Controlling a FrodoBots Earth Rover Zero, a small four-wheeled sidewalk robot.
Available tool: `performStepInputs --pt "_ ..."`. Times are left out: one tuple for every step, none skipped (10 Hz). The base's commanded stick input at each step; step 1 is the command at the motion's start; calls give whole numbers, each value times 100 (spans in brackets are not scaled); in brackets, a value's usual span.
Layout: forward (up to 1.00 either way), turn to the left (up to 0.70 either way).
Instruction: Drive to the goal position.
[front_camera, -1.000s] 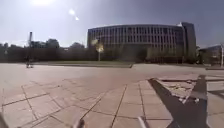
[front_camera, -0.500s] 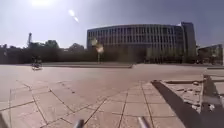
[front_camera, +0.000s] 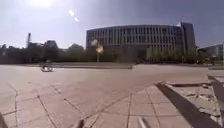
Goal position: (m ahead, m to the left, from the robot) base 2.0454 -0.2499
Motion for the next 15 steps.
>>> performStepInputs --pt "67 0" --pt "67 0" --pt "67 0" --pt "67 0" --pt "68 0" --pt "68 0" --pt "68 0" --pt "68 0" --pt "68 0" --pt "68 0" --pt "67 0" --pt "68 0" --pt "67 0" --pt "67 0" --pt "69 -11"
